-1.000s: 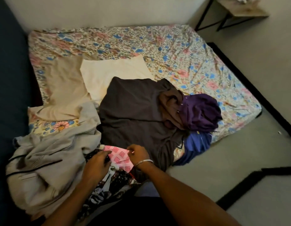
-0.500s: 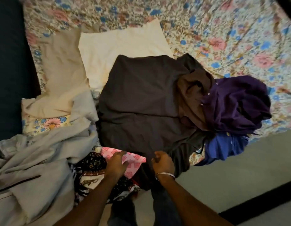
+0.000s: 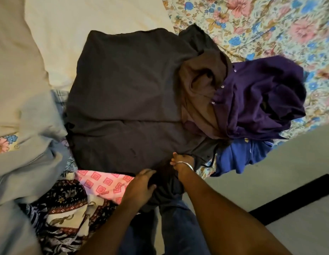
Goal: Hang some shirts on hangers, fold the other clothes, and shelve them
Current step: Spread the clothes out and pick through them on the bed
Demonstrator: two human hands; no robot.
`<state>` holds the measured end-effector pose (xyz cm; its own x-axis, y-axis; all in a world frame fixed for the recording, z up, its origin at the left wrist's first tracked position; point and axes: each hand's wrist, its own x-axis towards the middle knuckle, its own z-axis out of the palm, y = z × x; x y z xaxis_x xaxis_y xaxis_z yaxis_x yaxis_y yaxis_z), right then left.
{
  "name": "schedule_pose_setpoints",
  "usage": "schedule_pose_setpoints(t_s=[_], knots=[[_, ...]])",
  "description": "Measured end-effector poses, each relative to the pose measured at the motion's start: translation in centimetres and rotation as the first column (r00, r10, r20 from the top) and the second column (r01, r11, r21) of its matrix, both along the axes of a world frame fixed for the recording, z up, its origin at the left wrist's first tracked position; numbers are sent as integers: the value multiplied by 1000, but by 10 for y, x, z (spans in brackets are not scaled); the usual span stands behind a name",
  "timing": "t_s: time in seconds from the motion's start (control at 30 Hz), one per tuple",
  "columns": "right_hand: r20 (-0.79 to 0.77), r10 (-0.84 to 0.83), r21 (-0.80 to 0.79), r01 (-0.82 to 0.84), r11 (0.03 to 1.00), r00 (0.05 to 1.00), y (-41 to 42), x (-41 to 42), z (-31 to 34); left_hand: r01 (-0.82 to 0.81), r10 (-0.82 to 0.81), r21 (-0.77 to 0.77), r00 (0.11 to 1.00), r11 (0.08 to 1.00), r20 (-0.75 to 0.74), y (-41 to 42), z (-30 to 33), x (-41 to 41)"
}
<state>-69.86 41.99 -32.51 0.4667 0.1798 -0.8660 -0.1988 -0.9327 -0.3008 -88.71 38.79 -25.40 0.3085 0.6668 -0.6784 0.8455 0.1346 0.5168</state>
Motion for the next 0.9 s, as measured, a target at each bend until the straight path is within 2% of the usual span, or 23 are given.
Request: schedule_pose_setpoints(t_s=[0.07,0.13,0.23,0.3,0.33,0.43,0.5,0.6,0.67,0.7,0.77,0.83,0.9], knots=[[22,105,57,-106,993,994,-7,1,13,-77,75,58,996,995,37,-2,16,-8],[111,259,132,-272,953,960,-15,-9,57,-144,136,107,988,984,76,1,31,-17],[251,348,287,-413,864,903,-32,-32,128,-110,91,127,986,986,142,10,59,-24],[270,380,406,-462,788,885,-33,-54,181,-72,36,151,973,986,229,13,93,-20],[278,397,472,-484,736,875,-30,-65,206,-103,40,207,957,973,288,14,111,-18],[303,412,652,-502,568,860,-14,-94,268,-318,120,416,892,852,436,18,171,-25],[300,407,765,-472,438,863,-3,-107,305,-434,180,460,848,775,498,32,210,-44],[315,315,872,-404,275,895,14,-108,337,-487,179,573,842,659,509,67,275,-78],[441,159,838,-469,280,883,21,-96,332,-473,93,641,842,605,532,83,330,-97],[535,132,768,-546,334,834,24,-88,322,-457,31,674,840,580,542,87,359,-104],[704,283,511,-741,436,651,33,-74,303,-427,-102,743,830,515,548,97,404,-117],[790,413,273,-863,425,453,40,-71,297,-428,-193,763,798,485,570,101,445,-128],[837,358,263,-878,399,414,52,-75,303,-436,-268,767,758,470,595,101,478,-135]])
